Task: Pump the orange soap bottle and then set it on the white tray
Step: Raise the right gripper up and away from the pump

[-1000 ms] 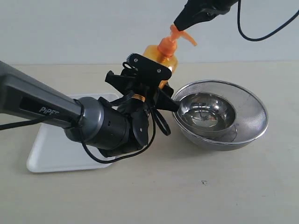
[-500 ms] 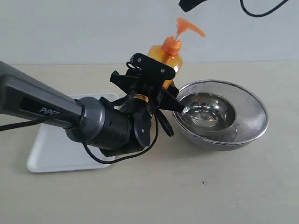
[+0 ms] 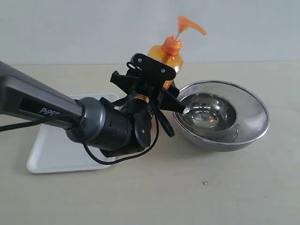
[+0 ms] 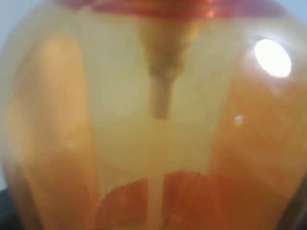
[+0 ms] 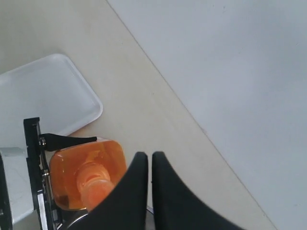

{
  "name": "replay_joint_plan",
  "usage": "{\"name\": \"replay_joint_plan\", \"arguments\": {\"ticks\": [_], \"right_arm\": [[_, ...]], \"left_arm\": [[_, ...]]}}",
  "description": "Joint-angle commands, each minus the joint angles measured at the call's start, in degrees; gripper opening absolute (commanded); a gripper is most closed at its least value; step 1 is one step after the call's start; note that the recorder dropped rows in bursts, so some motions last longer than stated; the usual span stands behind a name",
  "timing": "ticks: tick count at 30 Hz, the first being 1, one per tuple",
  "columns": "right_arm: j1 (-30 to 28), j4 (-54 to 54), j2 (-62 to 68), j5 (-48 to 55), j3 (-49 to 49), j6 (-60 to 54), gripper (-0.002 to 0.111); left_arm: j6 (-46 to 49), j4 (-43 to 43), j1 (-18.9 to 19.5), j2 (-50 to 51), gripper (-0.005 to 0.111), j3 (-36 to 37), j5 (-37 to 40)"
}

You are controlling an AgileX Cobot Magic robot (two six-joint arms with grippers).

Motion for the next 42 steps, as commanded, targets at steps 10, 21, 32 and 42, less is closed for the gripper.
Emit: {"name": "replay_joint_plan", "arguments": {"ticks": [10, 21, 32, 42], "right_arm": [[-0.1, -0.7, -1.4, 0.1, -0.1, 1.5, 0.000], [-0.1, 1.5, -1.4, 0.1, 8.6, 0.2, 0.000], [-0.1, 5.8, -1.4, 0.1, 15.7, -6.7, 0.000], [-0.1, 4.6, -2.7, 0.1, 15.7, -7.2, 0.000]], "left_arm": [[-0.4, 1.4, -0.7, -0.7, 0.005, -0.7, -2.3], [-0.4, 1.4, -0.7, -0.7, 0.005, -0.7, -2.3], [-0.4, 1.4, -0.7, -0.7, 0.005, -0.7, -2.3], [-0.4, 1.2, -0.7, -0.7, 0.005, -0.7, -2.3]]}}
